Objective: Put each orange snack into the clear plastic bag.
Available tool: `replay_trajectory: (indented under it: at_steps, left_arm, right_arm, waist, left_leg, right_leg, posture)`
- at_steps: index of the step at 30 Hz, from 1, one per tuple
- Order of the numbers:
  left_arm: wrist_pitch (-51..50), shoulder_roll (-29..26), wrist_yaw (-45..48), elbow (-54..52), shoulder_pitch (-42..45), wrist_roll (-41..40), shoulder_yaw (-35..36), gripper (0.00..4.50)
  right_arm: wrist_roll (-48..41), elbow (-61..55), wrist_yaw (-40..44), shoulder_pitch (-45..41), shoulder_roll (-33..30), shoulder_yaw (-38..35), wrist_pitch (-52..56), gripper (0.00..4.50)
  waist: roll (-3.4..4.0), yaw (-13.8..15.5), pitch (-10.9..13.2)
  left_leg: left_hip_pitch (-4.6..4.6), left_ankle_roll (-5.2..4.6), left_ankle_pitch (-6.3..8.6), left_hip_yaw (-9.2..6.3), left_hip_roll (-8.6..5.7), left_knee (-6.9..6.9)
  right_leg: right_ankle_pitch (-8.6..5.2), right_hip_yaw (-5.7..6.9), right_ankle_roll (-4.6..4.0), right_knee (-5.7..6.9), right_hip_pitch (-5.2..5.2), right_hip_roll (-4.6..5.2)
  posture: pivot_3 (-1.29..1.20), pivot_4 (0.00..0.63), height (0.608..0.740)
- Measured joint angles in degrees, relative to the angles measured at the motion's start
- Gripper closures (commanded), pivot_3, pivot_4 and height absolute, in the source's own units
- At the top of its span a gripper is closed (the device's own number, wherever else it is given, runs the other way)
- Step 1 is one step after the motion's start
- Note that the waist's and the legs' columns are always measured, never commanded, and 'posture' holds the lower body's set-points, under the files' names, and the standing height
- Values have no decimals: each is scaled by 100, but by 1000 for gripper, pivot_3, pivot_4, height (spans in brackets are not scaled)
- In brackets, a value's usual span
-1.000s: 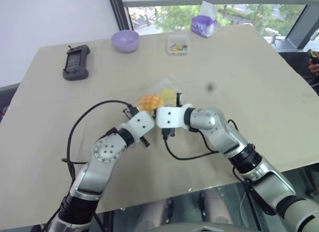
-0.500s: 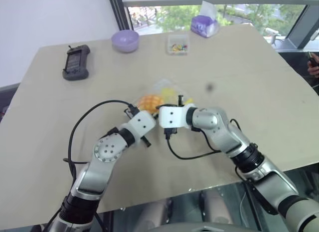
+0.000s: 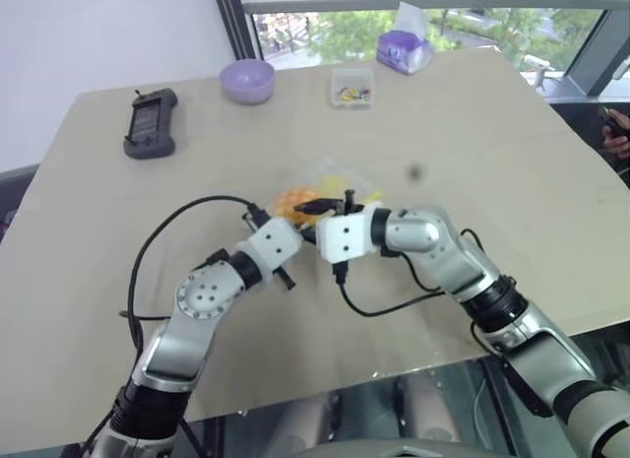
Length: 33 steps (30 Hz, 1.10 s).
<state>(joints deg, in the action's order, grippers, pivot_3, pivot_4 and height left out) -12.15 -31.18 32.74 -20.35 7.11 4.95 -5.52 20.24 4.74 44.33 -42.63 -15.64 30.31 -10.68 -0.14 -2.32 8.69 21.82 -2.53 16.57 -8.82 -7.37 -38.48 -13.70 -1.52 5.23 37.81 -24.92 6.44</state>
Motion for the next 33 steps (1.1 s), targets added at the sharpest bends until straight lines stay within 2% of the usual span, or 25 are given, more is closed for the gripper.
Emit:
replay_trajectory:
  at_steps: [11,20,33]
  left_arm:
    - [566,-136,120,201,-72,37,-4,4500]
    - [1540,-324,141,434,-112,12,123,4500]
    - [2126,-608,202,702,-242,59,283,4500]
  right_arm:
    - [-165,285,295,-174,-163,16,-322,2408]
    - [-598,470,1137,-185,-371,44,-335,2408]
    - [-901,629,1163,-431,-237,-50,-320,2408]
  waist:
    - [0,-1,0]
    - [0,-2,0]
    - [1,5,0]
  left_leg:
    - [1,0,0,0,0,1]
    - [1,0,0,-1,0,1]
    - [1,0,0,-1,0,1]
  right_leg:
    - [0,0,0,-2,0,0]
    - [0,0,0,-3,0,1]
    - [0,1,0,-2,0,1]
  posture:
    - [0,150,736]
    - [0,150,736]
    - [0,150,736]
